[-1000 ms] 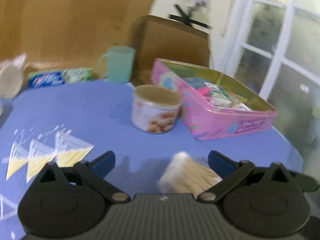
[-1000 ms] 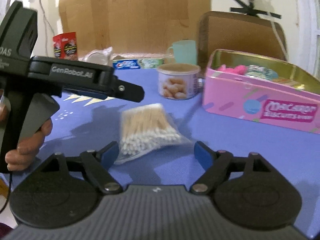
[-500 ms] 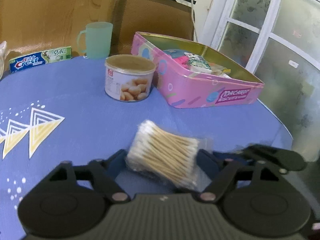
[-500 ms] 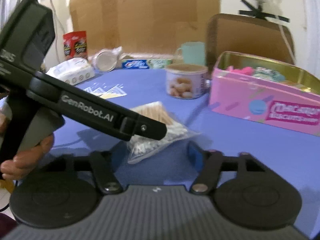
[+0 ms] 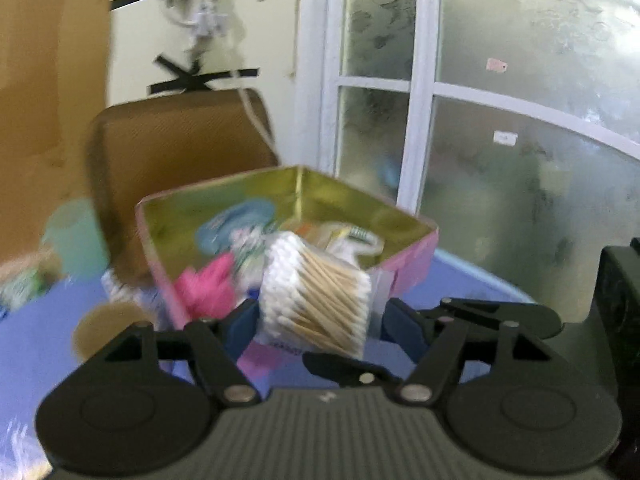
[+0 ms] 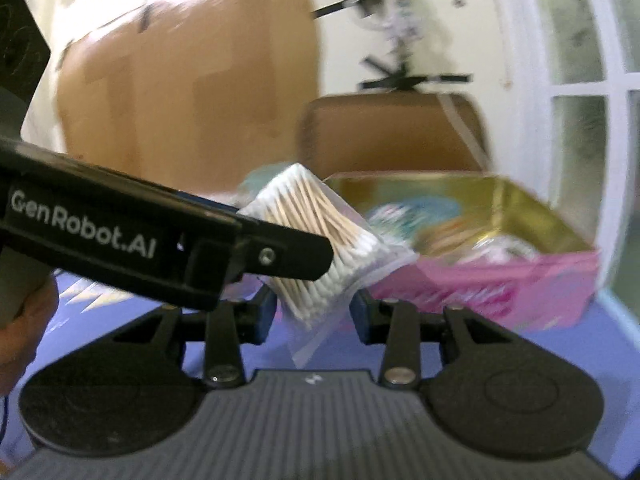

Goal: Organize soft objects
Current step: 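Carry the cotton-swab bag over the pink tin and release it inside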

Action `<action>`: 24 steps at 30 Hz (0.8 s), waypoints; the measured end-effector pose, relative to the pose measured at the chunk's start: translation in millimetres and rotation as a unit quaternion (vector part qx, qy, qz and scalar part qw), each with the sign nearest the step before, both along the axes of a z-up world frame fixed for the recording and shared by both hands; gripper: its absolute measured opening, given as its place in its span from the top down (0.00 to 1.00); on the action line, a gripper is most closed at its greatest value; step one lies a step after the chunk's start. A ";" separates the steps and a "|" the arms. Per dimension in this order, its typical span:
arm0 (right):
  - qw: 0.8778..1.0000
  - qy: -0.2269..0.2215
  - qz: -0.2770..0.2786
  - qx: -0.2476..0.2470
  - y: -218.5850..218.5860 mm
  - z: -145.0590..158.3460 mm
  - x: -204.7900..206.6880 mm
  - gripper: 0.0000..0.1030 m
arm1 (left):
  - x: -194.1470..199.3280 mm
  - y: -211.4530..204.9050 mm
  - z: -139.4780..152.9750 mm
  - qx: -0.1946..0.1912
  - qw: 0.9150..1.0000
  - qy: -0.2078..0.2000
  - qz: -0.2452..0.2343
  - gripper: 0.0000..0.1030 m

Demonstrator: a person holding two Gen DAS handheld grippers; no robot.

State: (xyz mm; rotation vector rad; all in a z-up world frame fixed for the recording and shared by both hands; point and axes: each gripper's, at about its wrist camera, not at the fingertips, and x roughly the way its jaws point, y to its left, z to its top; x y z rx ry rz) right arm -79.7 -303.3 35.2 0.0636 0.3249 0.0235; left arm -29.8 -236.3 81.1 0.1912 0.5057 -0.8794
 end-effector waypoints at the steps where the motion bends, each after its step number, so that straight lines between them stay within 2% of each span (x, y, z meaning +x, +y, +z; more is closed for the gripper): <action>1: 1.000 -0.003 -0.013 -0.002 -9.0 2.6 8.2 0.60 | 8.3 -13.0 2.6 -0.002 1.000 0.002 -0.001 0.26; 2: 1.000 -0.005 -0.025 -0.002 -16.1 4.5 16.0 0.60 | 13.3 -23.8 3.3 -0.003 1.000 0.003 -0.001 0.23; 4: 0.999 0.003 -0.047 0.001 -26.6 6.3 38.2 0.60 | 27.7 -45.6 1.6 0.003 1.000 -0.002 0.016 0.06; 6: 0.997 0.018 -0.075 -0.011 -37.6 4.9 66.0 0.59 | 45.4 -67.3 -5.8 0.034 0.998 -0.017 0.053 0.05; 8: 0.992 0.045 -0.112 -0.037 -51.0 -1.3 91.8 0.55 | 66.2 -74.7 -10.5 0.044 0.995 0.006 0.092 0.06; 9: 0.990 0.053 -0.123 -0.032 -57.5 -3.8 96.2 0.55 | 73.0 -73.1 -10.5 0.040 0.993 0.027 0.105 0.07; 11: 0.992 0.050 -0.116 0.007 -72.5 -4.0 91.1 0.50 | 78.3 -57.2 -7.7 0.004 0.993 0.053 0.107 0.07; 12: 0.993 0.042 -0.111 0.014 -76.7 -3.6 84.4 0.44 | 77.8 -49.9 -5.8 -0.007 0.992 0.051 0.111 0.06; 14: 0.993 0.029 -0.115 0.001 -79.1 -3.2 71.1 0.40 | 75.6 -36.7 -3.2 -0.014 0.991 0.039 0.127 0.05; 16: 0.995 0.025 -0.101 0.004 -81.7 -1.3 62.8 0.41 | 74.6 -28.8 -0.9 -0.026 0.990 0.041 0.133 0.05; 17: 0.995 0.023 -0.094 0.007 -82.1 0.8 59.3 0.45 | 73.9 -23.7 -0.2 -0.032 0.989 0.045 0.136 0.05; 18: 0.996 0.023 -0.085 0.007 -81.2 3.7 58.1 0.53 | 73.2 -19.7 0.1 -0.038 0.989 0.047 0.136 0.05; 20: 0.997 0.031 -0.065 0.005 -81.1 8.0 65.5 0.61 | 69.4 -12.6 1.6 -0.043 0.988 0.048 0.137 0.05; 22: 0.997 0.051 -0.048 0.016 -79.7 11.0 78.2 0.63 | 66.8 -6.5 1.1 -0.043 0.989 0.047 0.137 0.06; 24: 0.994 0.099 -0.025 0.041 -79.3 11.3 100.7 0.63 | 63.0 -3.6 -0.6 -0.038 0.989 0.042 0.137 0.05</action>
